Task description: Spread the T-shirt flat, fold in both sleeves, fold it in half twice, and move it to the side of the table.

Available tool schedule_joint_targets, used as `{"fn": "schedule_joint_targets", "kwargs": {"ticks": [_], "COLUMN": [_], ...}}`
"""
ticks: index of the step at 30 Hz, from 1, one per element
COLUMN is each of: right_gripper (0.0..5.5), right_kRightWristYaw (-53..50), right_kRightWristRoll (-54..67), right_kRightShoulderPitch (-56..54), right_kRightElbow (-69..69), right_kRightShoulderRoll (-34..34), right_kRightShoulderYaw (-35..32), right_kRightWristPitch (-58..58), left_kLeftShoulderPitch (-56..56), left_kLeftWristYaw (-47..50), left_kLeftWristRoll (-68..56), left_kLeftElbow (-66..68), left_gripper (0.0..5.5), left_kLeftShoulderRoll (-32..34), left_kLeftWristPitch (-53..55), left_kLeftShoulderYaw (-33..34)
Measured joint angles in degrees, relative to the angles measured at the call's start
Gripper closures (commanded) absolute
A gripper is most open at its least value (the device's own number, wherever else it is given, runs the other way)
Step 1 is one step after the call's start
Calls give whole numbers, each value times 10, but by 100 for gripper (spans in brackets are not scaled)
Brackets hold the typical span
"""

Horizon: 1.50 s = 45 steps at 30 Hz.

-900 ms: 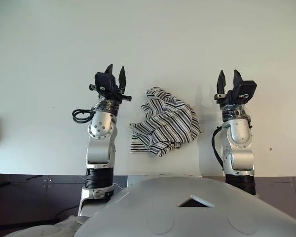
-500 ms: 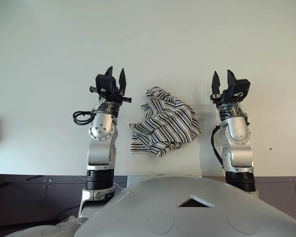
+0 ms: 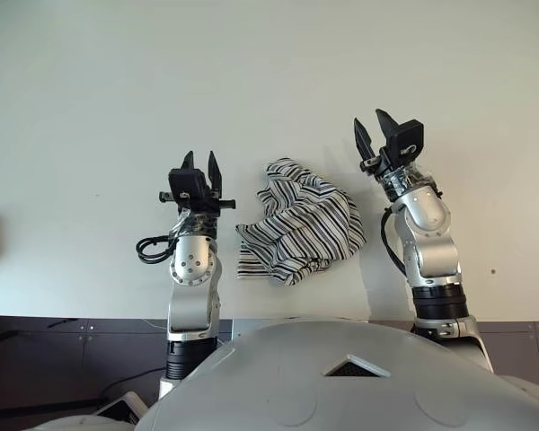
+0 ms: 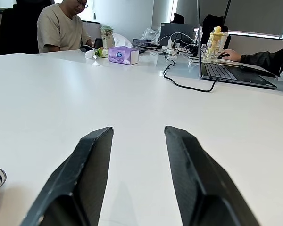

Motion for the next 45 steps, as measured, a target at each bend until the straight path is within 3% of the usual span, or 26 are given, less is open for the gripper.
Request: {"fn": "schedule_joint_targets", "kwargs": {"ticks": [11,23,29,33,39,45], "right_gripper": [351,351,351,351,351,351], "right_kRightWristYaw": [-40,-110,-71,83,254,289], "right_kRightWristRoll": [14,3,20,134,359,431], "right_kRightShoulderPitch": [74,75,70,64,96,121], "right_kRightElbow": [-43,-51,-51,-80,-170,-197], "right_kRightShoulderRoll": [7,42,27,-61,-205,-231], "right_kRightShoulderYaw": [-29,-33,-31,-42,-129,-97], "right_kRightWristPitch": [23,0,19,156,376,480], "left_kLeftShoulderPitch": [-97,-105,-112,-127,-156,-137], "left_kLeftWristYaw": [-66,-25,-36,-137,-322,-436], "left_kLeftWristRoll": [-13,-25,-21,-14,-37,-22], "left_kLeftElbow": [49,58,77,100,65,-4], "left_gripper": [384,384,384,384,384,384], "left_kLeftShoulderRoll": [59,15,29,120,253,366], "left_kLeftWristPitch": [27,16,11,26,128,183], "left_kLeftShoulderYaw": [9,33,29,10,-24,-76]}}
